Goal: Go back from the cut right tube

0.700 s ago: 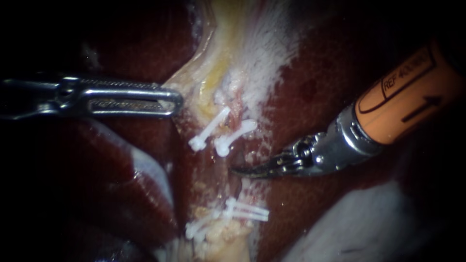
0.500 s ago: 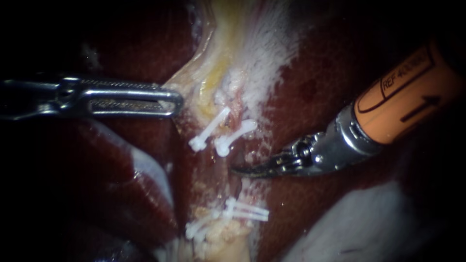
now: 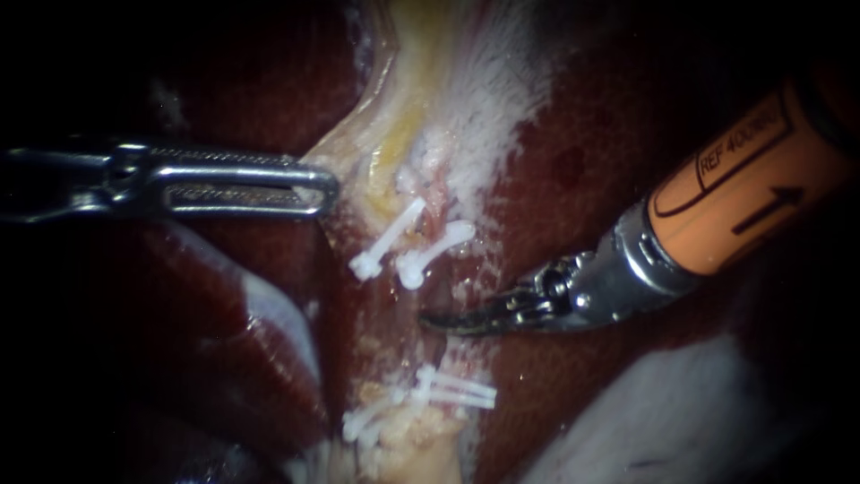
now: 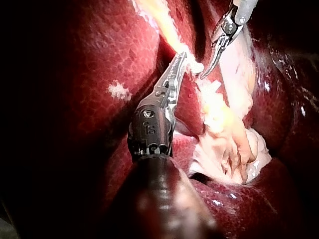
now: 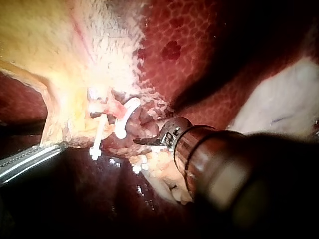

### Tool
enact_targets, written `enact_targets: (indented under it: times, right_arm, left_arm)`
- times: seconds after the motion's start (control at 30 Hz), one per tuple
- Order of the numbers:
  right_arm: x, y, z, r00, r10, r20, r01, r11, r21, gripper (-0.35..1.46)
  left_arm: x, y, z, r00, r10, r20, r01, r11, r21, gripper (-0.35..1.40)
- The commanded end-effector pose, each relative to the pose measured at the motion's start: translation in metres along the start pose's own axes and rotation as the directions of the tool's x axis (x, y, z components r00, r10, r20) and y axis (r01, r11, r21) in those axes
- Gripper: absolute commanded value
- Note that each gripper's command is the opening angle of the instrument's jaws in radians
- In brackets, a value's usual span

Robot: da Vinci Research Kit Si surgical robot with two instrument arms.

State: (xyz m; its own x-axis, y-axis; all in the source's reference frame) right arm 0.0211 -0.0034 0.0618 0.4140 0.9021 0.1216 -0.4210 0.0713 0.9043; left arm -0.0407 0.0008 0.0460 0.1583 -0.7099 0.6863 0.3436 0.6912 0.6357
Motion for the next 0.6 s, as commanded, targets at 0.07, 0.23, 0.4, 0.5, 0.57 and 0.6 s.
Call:
enact_targets:
  times: [0.07, 0.23, 0.4, 0.5, 0.57, 0.6]
  right_arm:
    - [-0.0001, 0.0001, 0.0001, 1.0, -0.002, 0.0, 0.002, 1.0, -0.001, 0.26]
    - [-0.0004, 0.0004, 0.0004, 1.0, -0.005, -0.002, 0.005, 1.0, 0.0, 0.47]
    - [-0.0004, 0.0004, 0.0004, 1.0, -0.005, -0.002, 0.005, 1.0, 0.0, 0.61]
    - [-0.0004, 0.0005, 0.0004, 1.0, -0.005, -0.002, 0.005, 1.0, 0.0, 0.71]
    - [-0.0004, 0.0005, 0.0004, 1.0, -0.005, -0.002, 0.005, 1.0, 0.0, 0.74]
    - [-0.0004, 0.0005, 0.0004, 1.0, -0.005, -0.002, 0.005, 1.0, 0.0, 0.78]
  left_arm:
    - [0.0, 0.0, 0.0, 1.0, 0.0, 0.0, 0.0, 1.0, 0.0, -0.27]
    - [0.0001, 0.0, 0.0, 1.0, 0.0, 0.0, 0.0, 1.0, -0.001, -0.27]
    - [0.0001, 0.0, 0.0, 1.0, 0.0, 0.0, 0.0, 1.0, -0.001, -0.27]
    - [0.0001, 0.0, 0.0, 1.0, 0.0, 0.0, 0.0, 1.0, -0.001, -0.27]
    - [0.0001, 0.0, 0.0, 1.0, 0.0, 0.0, 0.0, 1.0, -0.001, -0.27]
    - [0.0001, 0.0, 0.0, 1.0, 0.0, 0.0, 0.0, 1.0, -0.001, -0.27]
